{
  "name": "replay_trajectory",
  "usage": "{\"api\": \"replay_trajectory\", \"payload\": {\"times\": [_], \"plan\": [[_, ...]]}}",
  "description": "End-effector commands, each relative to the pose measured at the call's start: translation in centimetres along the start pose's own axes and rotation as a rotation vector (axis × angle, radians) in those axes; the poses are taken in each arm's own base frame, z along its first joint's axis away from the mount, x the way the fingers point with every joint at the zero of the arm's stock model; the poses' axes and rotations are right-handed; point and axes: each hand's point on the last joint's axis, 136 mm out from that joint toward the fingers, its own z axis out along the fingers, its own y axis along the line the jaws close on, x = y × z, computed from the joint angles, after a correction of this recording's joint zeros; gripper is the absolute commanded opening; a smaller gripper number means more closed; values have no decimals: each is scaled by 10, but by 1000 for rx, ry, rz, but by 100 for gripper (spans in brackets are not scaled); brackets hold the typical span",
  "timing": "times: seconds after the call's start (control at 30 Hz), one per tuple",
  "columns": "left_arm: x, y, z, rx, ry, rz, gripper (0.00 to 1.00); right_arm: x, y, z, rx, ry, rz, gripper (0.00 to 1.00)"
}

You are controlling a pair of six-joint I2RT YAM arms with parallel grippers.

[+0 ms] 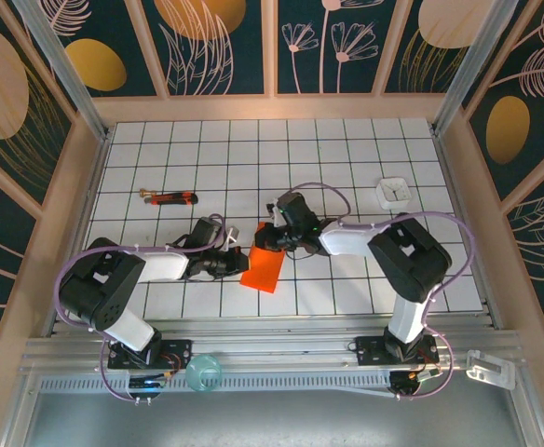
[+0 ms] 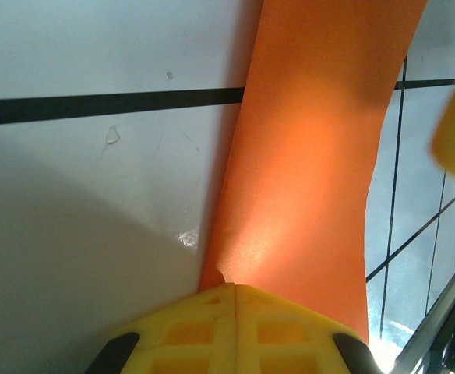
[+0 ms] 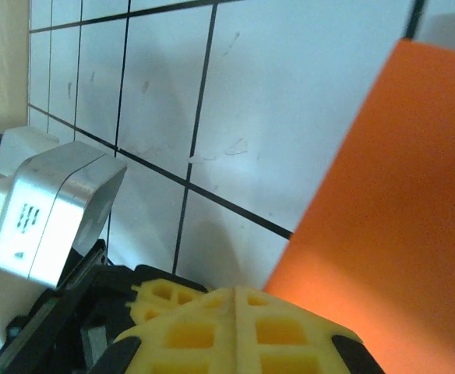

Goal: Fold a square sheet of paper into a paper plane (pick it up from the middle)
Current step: First fold in half a square sheet of paper at the center of the table.

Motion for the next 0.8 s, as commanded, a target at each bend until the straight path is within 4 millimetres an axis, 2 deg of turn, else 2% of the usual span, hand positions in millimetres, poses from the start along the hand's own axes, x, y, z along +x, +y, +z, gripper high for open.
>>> {"api": "replay_trajectory", "payload": {"times": [0.0, 0.2, 0.3, 0.47, 0.77], "plan": [[42, 56, 0, -193, 122, -89, 0, 1, 12, 15, -45, 27, 8, 0], [41, 55, 0, -200, 129, -76, 0, 12, -8, 38, 7, 79, 48, 0], [44, 60, 0, -224, 146, -63, 0, 8, -22, 44, 71, 79, 56, 0], [55, 74, -2, -278, 179, -58, 0, -4, -53, 45, 172, 57, 98, 0], [61, 85, -3, -319, 195, -57, 0, -26, -79, 40, 217, -1, 166, 0]]}}
